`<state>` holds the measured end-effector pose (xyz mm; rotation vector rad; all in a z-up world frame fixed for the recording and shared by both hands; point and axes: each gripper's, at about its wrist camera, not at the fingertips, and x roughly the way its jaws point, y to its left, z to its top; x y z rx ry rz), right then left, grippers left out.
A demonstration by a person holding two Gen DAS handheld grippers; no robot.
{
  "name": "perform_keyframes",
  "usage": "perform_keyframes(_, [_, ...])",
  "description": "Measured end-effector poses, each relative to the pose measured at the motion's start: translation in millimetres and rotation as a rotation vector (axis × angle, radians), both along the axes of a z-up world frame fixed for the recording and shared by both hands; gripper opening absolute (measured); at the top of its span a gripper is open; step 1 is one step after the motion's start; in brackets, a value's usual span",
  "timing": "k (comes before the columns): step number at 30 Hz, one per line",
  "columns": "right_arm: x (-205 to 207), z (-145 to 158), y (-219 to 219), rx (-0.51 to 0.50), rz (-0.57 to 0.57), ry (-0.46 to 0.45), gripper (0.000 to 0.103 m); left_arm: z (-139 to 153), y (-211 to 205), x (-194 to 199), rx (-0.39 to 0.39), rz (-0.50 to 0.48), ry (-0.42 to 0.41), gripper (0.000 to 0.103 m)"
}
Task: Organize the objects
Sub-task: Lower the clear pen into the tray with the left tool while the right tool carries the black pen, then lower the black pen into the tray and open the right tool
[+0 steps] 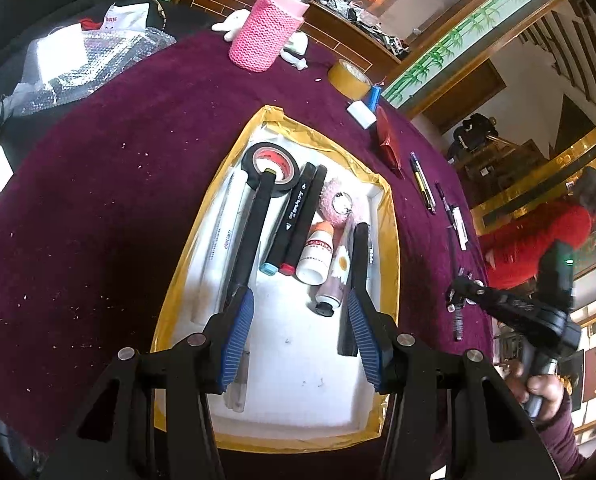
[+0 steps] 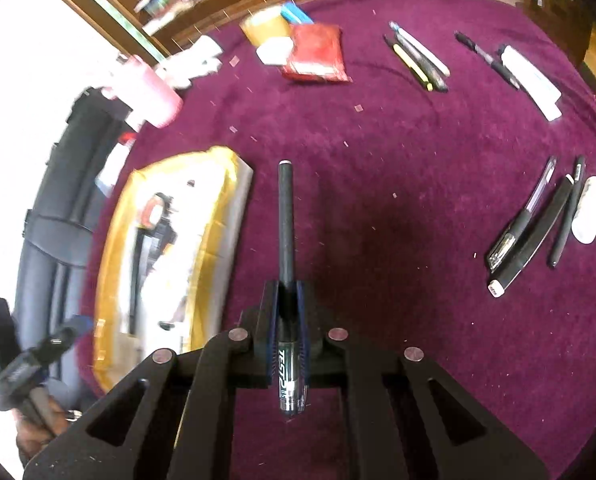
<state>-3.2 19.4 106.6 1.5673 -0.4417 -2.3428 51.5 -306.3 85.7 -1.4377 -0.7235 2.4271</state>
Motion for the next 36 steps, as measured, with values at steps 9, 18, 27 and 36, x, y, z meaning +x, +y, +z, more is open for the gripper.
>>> perform_keyframes(9, [12,61,-20,-0.092,0.087,0.106,0.007,-2,-8,-1,0.009,0.030,-0.004,0.044])
perform_keyframes(18, [10,25,-80,-0.283,0.251,-0.088,0.007,-9,-29,9,0.025,0.086,-0.010,0.044])
perform_keyframes(27, [1,-53,-157,-0.249,0.311,-0.309,0.007,-10,-43,19,0.040,0.113,-0.014,0.044])
perform_keyframes(36, [10,-58,-173,-0.110,0.325,-0.291,0.027,-1,-45,12,0.062,0.130,0.004,0.053])
